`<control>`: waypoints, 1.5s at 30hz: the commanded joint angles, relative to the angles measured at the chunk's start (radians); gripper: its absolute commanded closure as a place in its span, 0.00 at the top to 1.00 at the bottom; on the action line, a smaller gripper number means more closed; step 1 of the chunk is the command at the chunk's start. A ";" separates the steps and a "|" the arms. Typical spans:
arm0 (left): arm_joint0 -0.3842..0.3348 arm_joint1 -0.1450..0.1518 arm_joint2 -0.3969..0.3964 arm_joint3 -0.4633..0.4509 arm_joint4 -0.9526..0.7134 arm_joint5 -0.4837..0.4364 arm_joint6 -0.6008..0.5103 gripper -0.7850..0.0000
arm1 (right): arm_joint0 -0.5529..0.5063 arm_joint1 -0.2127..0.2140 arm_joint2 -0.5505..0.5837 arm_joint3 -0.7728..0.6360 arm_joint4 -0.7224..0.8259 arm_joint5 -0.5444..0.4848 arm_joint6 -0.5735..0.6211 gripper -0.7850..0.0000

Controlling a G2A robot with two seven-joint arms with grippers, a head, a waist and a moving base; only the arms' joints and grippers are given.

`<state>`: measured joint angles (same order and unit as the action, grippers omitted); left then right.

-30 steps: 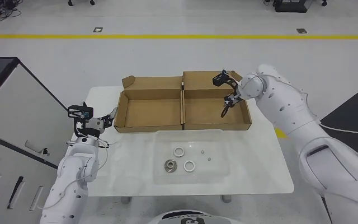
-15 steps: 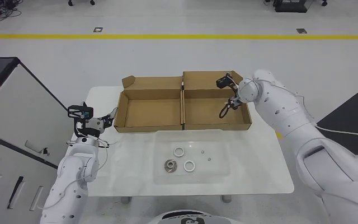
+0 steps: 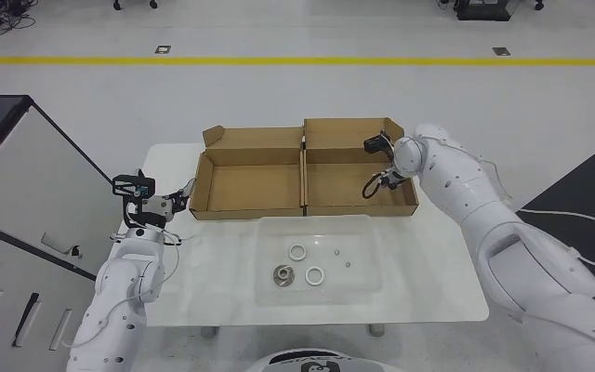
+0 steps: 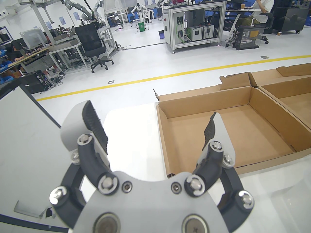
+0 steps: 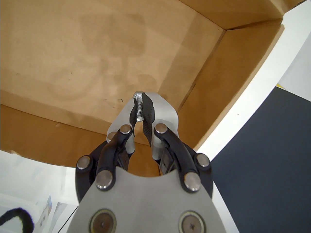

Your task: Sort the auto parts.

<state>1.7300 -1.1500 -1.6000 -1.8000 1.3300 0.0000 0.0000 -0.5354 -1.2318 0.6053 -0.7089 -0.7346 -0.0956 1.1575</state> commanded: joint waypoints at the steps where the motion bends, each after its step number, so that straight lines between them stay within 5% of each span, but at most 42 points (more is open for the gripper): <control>1: 0.000 0.000 0.000 0.000 0.000 0.000 0.000 1.00 | 0.004 -0.007 -0.003 0.019 0.004 -0.003 -0.001 0.00; 8: 0.000 0.000 0.000 0.000 0.000 0.000 0.000 1.00 | 0.019 -0.035 -0.017 0.077 0.003 -0.010 -0.011 0.00; 11: 0.000 0.000 0.000 0.000 0.000 0.000 0.000 1.00 | 0.025 -0.044 -0.020 0.096 0.003 -0.015 -0.014 0.15; 19: 0.000 0.000 0.000 0.000 0.000 0.000 0.000 1.00 | 0.035 -0.064 -0.021 0.134 0.001 -0.026 -0.025 0.25; 21: 0.000 0.000 0.000 0.000 0.000 0.000 0.000 1.00 | 0.037 -0.068 -0.020 0.138 0.000 -0.028 -0.028 0.42; 25: 0.000 0.000 0.000 0.000 0.000 0.000 0.000 1.00 | 0.043 -0.070 -0.014 0.138 -0.005 -0.035 -0.034 0.56; 28: 0.000 0.000 0.000 0.000 0.000 0.000 0.000 1.00 | 0.047 -0.067 -0.006 0.124 -0.010 -0.046 -0.037 0.89; 30: 0.000 0.000 0.000 0.000 0.000 0.000 0.000 1.00 | 0.047 -0.061 0.002 0.104 -0.015 -0.061 -0.037 0.99; 37: 0.000 0.000 0.000 0.000 0.000 0.000 0.000 1.00 | 0.019 -0.015 0.059 -0.069 -0.042 -0.110 0.000 1.00; 45: 0.000 0.000 0.000 0.000 0.000 0.000 0.000 1.00 | -0.151 0.096 0.226 -0.525 -0.084 -0.140 0.162 1.00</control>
<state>1.7300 -1.1500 -1.6000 -1.8000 1.3300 0.0000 0.0000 -0.6590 -1.1482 0.8063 -1.1584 -0.8143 -0.2374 1.2944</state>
